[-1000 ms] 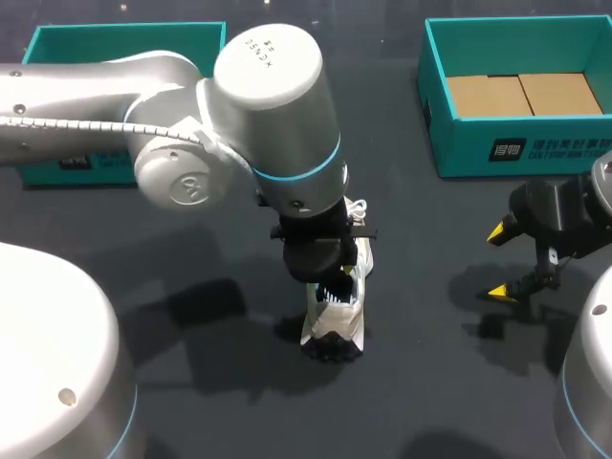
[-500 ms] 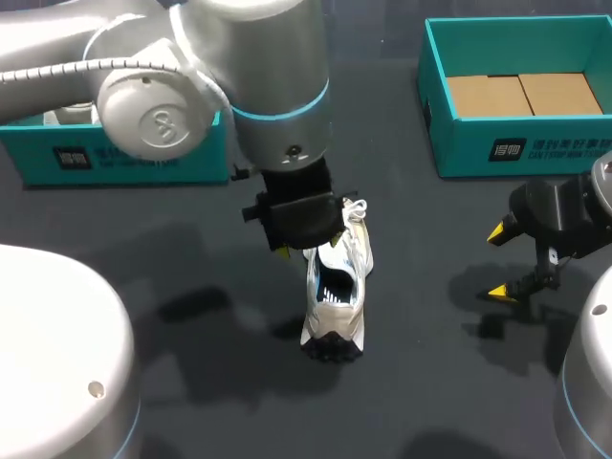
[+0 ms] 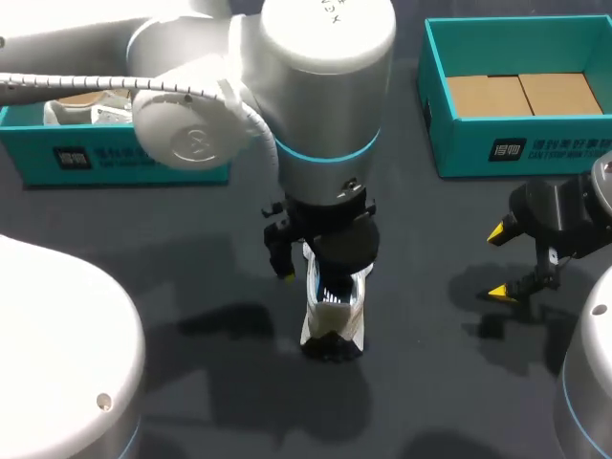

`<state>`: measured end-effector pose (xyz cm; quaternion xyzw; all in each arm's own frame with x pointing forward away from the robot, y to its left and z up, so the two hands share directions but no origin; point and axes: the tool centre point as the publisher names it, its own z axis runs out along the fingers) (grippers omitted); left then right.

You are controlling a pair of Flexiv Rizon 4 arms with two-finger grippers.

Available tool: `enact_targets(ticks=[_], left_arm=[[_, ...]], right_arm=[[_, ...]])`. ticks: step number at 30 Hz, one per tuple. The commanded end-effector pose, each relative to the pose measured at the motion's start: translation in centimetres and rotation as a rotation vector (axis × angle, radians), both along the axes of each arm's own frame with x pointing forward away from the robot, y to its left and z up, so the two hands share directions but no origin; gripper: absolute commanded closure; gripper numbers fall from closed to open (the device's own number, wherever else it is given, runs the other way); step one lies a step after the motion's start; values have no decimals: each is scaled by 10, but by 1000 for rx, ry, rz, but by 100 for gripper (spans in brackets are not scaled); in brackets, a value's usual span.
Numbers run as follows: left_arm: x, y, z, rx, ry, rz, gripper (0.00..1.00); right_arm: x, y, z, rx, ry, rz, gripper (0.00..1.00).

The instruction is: Take the shoe out of the shoebox, open the shoe tongue, remove and reinsert the insole, then place the shoe into the shoebox

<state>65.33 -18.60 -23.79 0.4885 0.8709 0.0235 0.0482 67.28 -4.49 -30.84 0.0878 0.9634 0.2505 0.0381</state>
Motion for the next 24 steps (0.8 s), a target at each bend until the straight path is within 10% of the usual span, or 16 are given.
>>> enact_targets(ticks=[1, 24], left_arm=[[-11, 12, -5, -195, 50, 406, 0], [-30, 5, -22, -197, 9, 932, 0]], right_arm=[[-1, 0, 0, -2, -2, -1, 0], [-1, 0, 0, -2, -2, -1, 0]])
